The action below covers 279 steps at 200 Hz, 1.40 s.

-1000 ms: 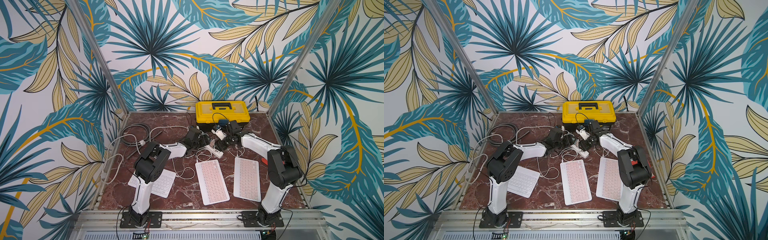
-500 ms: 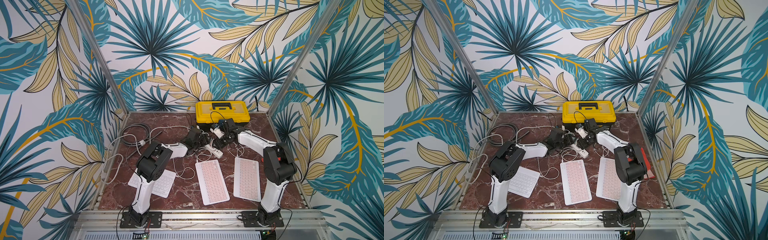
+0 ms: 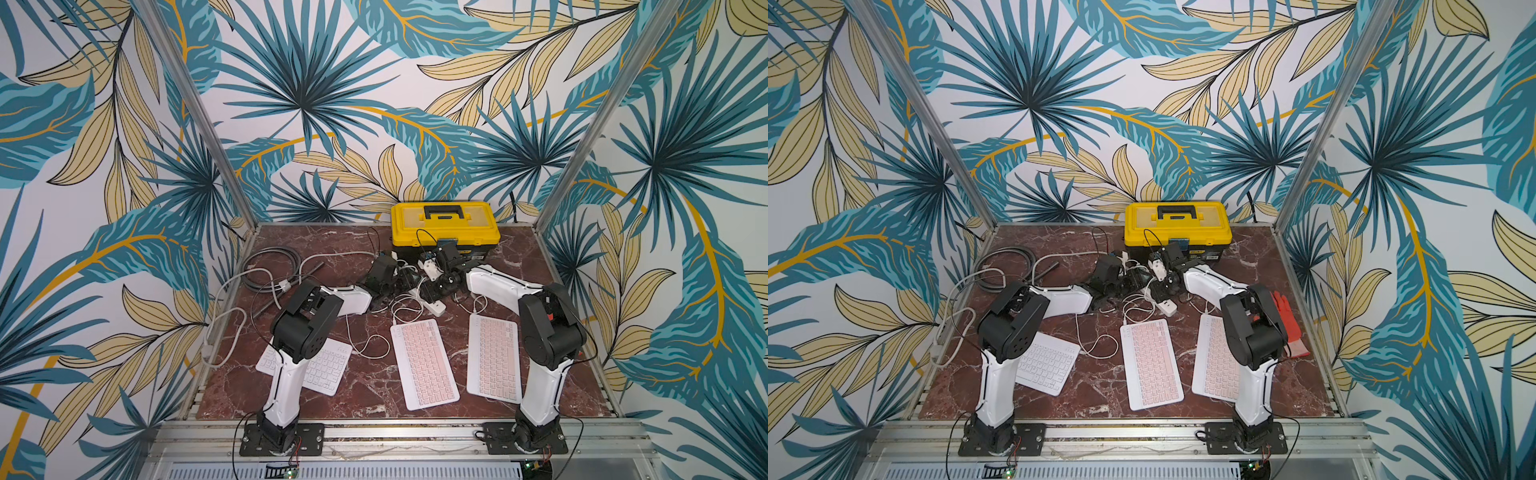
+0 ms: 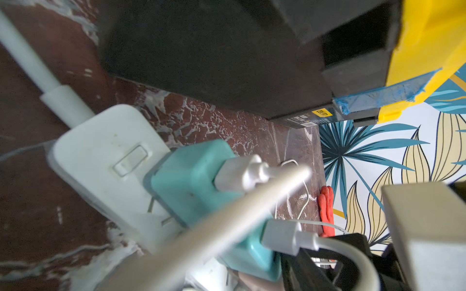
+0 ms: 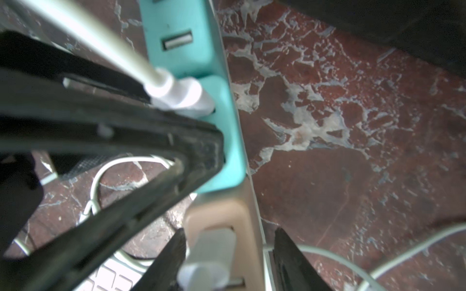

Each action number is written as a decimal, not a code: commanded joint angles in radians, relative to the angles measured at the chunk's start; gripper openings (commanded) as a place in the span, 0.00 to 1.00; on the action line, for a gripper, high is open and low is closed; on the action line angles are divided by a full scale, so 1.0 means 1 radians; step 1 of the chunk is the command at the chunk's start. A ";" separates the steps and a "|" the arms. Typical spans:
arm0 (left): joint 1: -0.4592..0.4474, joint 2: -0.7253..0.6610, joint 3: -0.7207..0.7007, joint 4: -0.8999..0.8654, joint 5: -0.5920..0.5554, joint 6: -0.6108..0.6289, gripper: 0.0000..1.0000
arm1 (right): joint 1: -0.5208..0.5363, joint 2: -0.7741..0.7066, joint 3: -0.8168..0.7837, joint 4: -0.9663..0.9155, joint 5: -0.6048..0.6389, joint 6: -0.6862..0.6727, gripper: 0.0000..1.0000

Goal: Unplug the wireless keyboard
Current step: Remove the plug from the socket.

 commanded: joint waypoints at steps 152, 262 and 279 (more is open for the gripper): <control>0.059 0.061 -0.051 -0.102 0.013 0.002 0.57 | 0.005 0.096 0.068 -0.031 -0.064 0.044 0.32; 0.058 0.084 -0.088 -0.120 0.006 -0.039 0.52 | 0.068 0.030 0.037 0.017 0.058 -0.033 0.15; 0.059 0.089 -0.088 -0.140 -0.002 -0.041 0.52 | 0.091 0.027 0.057 -0.007 0.121 -0.077 0.15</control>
